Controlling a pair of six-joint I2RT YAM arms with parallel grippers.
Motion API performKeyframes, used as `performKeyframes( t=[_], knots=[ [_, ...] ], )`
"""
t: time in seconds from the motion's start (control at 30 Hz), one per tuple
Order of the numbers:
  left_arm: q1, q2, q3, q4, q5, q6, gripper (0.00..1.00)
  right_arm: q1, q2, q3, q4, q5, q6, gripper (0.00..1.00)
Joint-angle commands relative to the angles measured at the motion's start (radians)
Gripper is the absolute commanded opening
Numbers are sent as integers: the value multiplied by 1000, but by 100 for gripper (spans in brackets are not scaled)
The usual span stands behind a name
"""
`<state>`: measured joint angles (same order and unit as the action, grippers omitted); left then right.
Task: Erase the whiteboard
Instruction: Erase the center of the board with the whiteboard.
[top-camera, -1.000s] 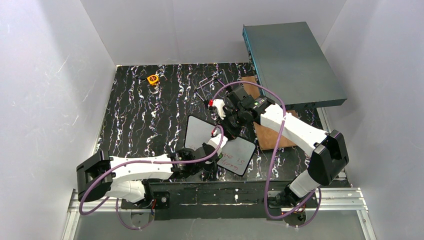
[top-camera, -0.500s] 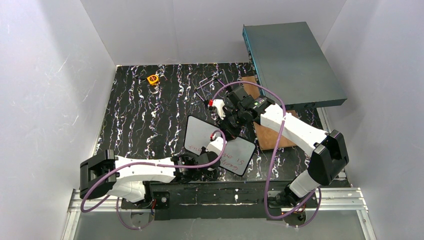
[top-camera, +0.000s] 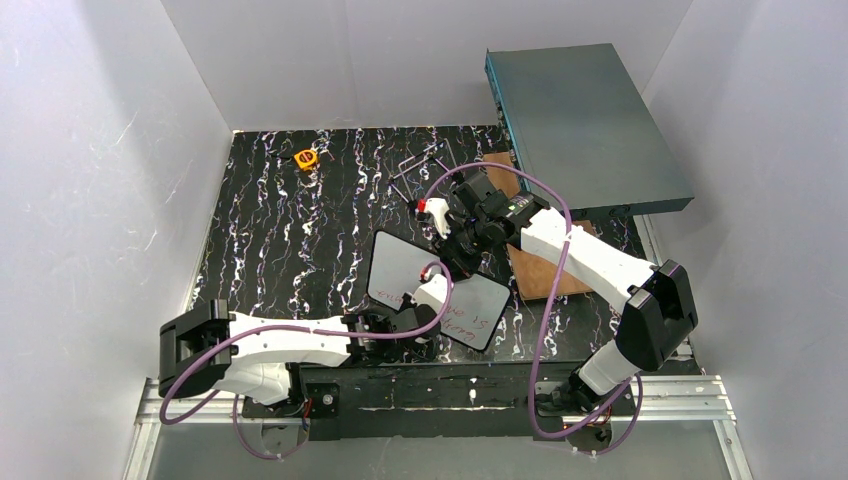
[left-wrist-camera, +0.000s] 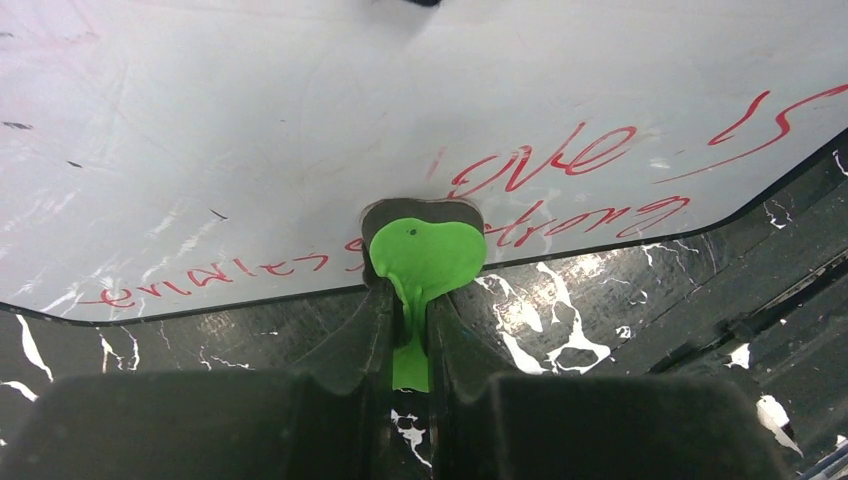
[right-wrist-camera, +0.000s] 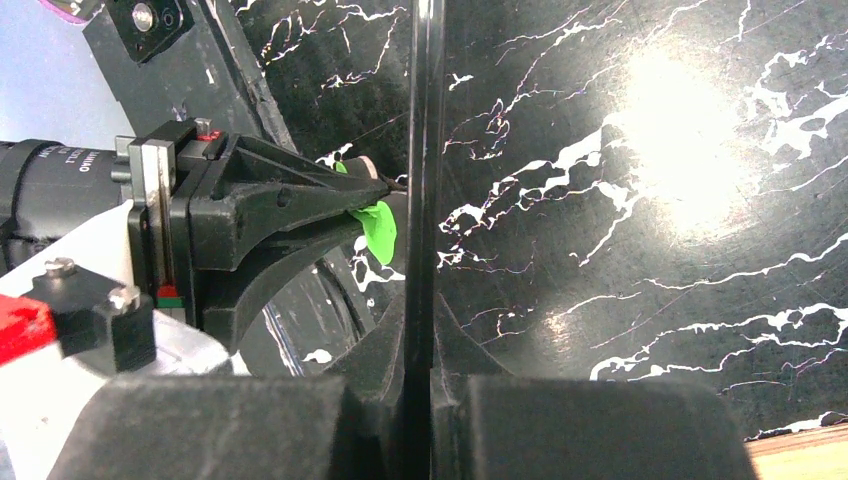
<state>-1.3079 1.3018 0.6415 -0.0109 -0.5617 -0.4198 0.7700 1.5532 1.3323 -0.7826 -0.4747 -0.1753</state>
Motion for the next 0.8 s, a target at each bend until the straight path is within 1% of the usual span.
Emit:
performKeyframes(
  t=[0.0, 0.13, 0.27, 0.3, 0.33, 0.47, 0.6, 0.77],
  knots=[
    [4, -44, 58, 45, -101, 58, 0, 17, -7, 19, 57, -74, -24, 1],
    [11, -59, 96, 62, -102, 112, 0, 18, -10, 19, 62, -65, -21, 1],
    [29, -83, 104, 83, -72, 126, 0, 17, -12, 17, 65, -62, -21, 1],
    [34, -92, 91, 93, -52, 120, 0, 17, -14, 18, 66, -61, -20, 1],
    [50, -108, 46, 103, -11, 98, 0, 17, -15, 16, 65, -59, -20, 1],
    [50, -108, -68, 89, 42, 40, 0, 18, -15, 16, 67, -59, -19, 1],
    [44, -47, -92, 94, 90, 18, 0, 18, -16, 14, 67, -54, -19, 1],
    [38, -30, -91, 94, 99, 21, 0, 17, -10, 16, 67, -59, -18, 1]
  ],
)
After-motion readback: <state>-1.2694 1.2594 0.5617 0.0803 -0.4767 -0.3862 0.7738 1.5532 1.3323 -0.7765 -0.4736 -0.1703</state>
